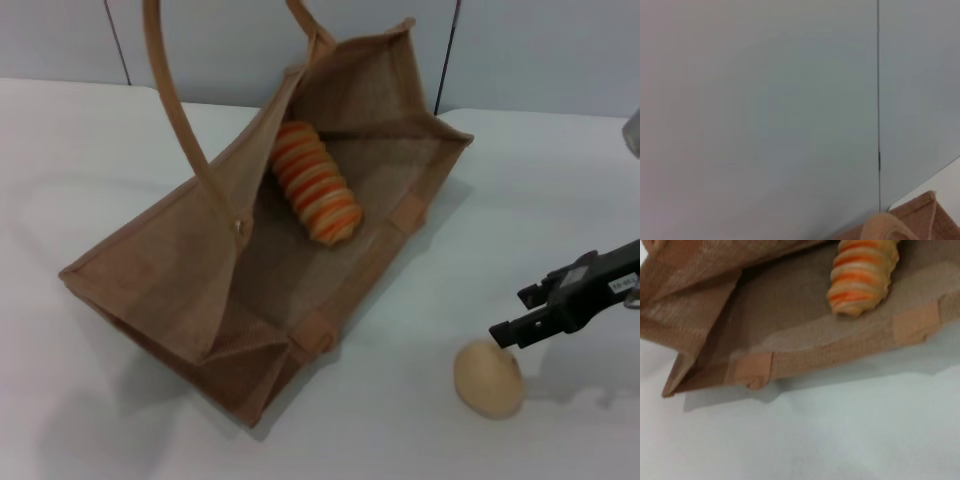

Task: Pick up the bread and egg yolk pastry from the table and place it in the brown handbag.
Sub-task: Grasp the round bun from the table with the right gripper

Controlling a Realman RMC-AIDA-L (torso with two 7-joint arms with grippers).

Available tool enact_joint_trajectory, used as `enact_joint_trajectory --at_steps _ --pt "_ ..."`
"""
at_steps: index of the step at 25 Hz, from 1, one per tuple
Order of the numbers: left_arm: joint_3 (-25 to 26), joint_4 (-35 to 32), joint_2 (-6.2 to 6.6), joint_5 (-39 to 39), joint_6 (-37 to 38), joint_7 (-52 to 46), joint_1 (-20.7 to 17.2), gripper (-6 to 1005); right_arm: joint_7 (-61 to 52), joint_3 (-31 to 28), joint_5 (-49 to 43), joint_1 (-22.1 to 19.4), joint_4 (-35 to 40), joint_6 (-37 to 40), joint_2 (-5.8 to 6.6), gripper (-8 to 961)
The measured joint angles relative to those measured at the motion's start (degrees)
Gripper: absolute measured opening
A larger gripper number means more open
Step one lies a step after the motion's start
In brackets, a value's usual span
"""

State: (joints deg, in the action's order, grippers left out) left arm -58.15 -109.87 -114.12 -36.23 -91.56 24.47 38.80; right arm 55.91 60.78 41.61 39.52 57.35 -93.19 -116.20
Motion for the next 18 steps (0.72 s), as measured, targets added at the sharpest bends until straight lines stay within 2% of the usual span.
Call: enact_joint_trajectory --at_steps 10,18 --pt "0.1 0.9 0.14 0.0 0.0 0.1 -0.1 119 -1.2 3.7 0.0 0.5 -3.2 0.0 -0.08 824" --pt "0.1 1.0 0.14 0.0 0.0 0.1 0.0 119 -1.0 3.9 0.0 1.5 -5.8 0.3 -0.08 823"
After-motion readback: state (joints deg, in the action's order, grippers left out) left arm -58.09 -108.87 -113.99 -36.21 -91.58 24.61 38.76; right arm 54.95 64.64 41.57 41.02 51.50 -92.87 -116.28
